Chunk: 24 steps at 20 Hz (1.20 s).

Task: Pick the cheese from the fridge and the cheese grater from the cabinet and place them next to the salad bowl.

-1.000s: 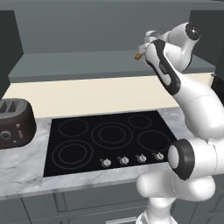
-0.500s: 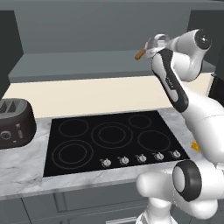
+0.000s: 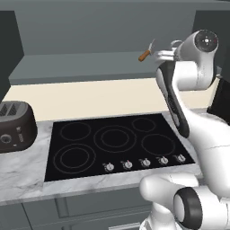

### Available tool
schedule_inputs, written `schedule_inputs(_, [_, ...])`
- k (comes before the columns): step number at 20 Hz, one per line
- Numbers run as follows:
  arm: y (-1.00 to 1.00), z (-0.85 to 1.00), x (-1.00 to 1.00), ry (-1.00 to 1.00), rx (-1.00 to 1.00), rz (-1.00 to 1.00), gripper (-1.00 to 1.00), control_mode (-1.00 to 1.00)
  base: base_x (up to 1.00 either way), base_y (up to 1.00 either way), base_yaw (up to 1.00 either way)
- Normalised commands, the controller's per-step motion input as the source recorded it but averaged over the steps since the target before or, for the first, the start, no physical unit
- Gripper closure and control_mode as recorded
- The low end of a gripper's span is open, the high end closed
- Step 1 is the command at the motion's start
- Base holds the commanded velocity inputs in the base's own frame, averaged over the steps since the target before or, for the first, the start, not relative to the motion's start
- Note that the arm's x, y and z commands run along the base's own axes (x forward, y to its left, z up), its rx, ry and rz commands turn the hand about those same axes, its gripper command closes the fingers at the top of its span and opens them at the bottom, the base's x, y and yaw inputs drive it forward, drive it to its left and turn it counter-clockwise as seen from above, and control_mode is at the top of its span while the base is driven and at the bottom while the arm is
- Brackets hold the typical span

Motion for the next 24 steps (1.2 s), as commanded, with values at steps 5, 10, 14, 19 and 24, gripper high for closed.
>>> schedule_inputs(5, [-0.12, -0.11, -0.79, -0.06, 0.0, -0.2, 1.0, -1.0, 0.0, 0.0, 0.0])
schedule_inputs(10, [-0.13, -0.16, -0.82, -0.06, 0.0, -0.12, 1.0, -1.0, 0.0, 0.0, 0.0])
schedule_inputs(14, [-0.14, -0.24, -0.73, -0.03, 0.0, -0.09, 1.0, -1.0, 0.0, 0.0, 0.0])
schedule_inputs(19, [-0.13, -0.53, -0.31, 0.13, -0.13, -0.02, 1.0, -1.0, 0.0, 0.0, 0.0])
schedule_inputs(24, [-0.13, -0.69, 0.02, 0.18, -0.07, -0.05, 1.0, -1.0, 0.0, 0.0, 0.0])
